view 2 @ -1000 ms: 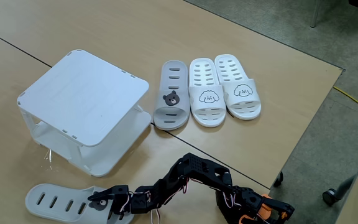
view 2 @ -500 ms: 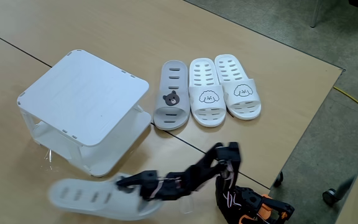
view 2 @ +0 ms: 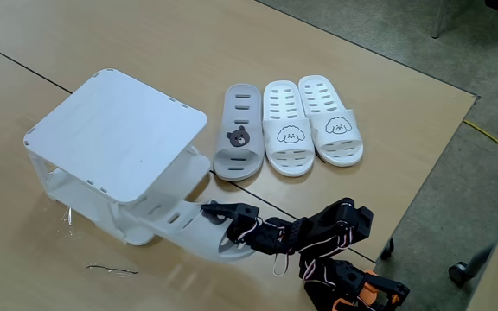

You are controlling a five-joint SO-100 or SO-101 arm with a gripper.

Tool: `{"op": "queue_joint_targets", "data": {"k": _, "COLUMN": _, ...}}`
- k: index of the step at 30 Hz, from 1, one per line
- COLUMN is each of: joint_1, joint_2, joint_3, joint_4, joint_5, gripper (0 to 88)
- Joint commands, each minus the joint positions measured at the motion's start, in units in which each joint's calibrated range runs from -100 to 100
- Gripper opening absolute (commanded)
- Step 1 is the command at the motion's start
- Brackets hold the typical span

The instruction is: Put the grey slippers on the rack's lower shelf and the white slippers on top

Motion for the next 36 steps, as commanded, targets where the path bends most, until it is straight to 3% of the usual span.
{"op": "queue_joint_targets", "data": {"k": 1, "joint_1": 1.4, "joint_2": 0.7, "joint_3": -2.9, "joint_4": -1.4, "joint_5": 0.4, "gripper": 0.8}}
{"op": "queue_joint_targets", "data": {"k": 12, "joint_1": 1.5, "joint_2": 39.8, "joint_3": -52.4, "joint_4": -0.5, "joint_5": 0.4, "gripper": 0.8}}
{"op": "queue_joint_targets", "data": {"k": 23, "joint_1": 5.5, "joint_2": 68.8, "joint_3": -105.6, "joint_4": 21.7, "joint_5": 0.4, "gripper": 0.8}}
{"op": "queue_joint_targets", "data": {"k": 31, "joint_1": 5.1, "joint_2": 81.0, "joint_3": -125.1, "joint_4": 29.1, "joint_5": 0.4, "gripper": 0.8}}
{"op": "queue_joint_targets", "data": {"k": 33, "joint_1": 5.4, "joint_2": 83.0, "joint_3": -125.6, "joint_4": 29.0, "joint_5": 0.4, "gripper": 2.8}}
{"op": "queue_joint_targets", "data": {"k": 36, "joint_1": 5.5, "joint_2": 83.3, "joint_3": -124.9, "joint_4": 29.1, "joint_5": 0.4, "gripper": 20.0}}
